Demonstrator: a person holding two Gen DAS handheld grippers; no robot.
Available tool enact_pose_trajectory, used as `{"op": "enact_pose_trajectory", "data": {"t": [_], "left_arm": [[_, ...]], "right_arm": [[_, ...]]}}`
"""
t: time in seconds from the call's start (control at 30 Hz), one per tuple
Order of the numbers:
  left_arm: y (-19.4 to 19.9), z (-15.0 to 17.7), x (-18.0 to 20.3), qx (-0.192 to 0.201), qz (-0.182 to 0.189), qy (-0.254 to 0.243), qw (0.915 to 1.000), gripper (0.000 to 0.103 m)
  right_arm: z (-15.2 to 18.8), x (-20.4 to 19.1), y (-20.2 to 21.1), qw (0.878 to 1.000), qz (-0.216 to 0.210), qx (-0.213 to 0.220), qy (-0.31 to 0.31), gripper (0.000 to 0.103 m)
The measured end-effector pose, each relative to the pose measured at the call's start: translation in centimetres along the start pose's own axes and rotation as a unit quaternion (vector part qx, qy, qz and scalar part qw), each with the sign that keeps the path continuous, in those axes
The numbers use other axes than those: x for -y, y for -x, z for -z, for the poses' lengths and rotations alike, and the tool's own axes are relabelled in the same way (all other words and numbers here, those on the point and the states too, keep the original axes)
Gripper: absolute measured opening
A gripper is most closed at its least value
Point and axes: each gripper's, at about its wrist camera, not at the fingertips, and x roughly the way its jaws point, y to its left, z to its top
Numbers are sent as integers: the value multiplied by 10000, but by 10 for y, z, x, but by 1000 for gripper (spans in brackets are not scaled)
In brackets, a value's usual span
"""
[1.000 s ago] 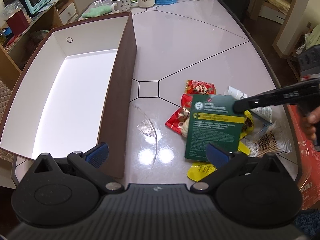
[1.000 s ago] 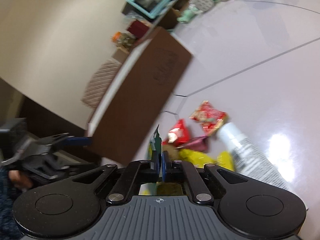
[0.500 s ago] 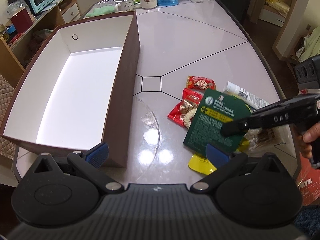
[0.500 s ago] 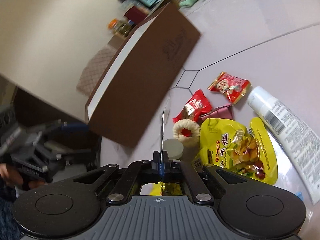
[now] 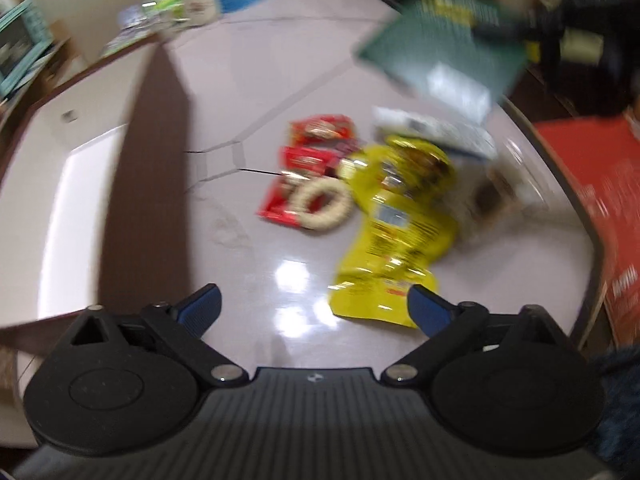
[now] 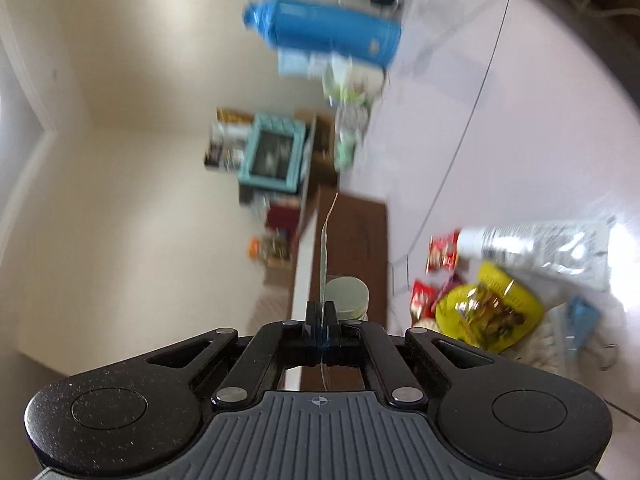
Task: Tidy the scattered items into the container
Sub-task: 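Grasp the cotton swab bag with the left tool while the right lifts the green card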
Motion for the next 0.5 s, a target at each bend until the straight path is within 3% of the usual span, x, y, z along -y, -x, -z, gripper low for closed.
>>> {"op": "enact_pose_trajectory", "data": {"t": [0.17, 0.33, 0.4, 0.43, 0.5], "left_arm": [[-11, -9, 43, 475, 618, -893, 9929, 93], [-27, -24, 90, 1093, 856, -2123, 9673, 92], [-41, -26, 102, 1086, 856, -2430, 9601, 92], [-48, -27, 107, 1081, 856, -2583, 9562, 90], [-61, -29, 118, 1056, 857, -2860, 9485, 75]], "right_arm": [[-8, -14, 59, 9980, -2, 631, -46, 0], [-6, -22, 104, 9936, 46, 1125, -122, 0], [-4, -25, 121, 9919, 49, 1264, -133, 0], [-2, -25, 127, 9910, 63, 1326, -144, 0], [1, -26, 141, 9893, 98, 1445, -168, 0]]}}
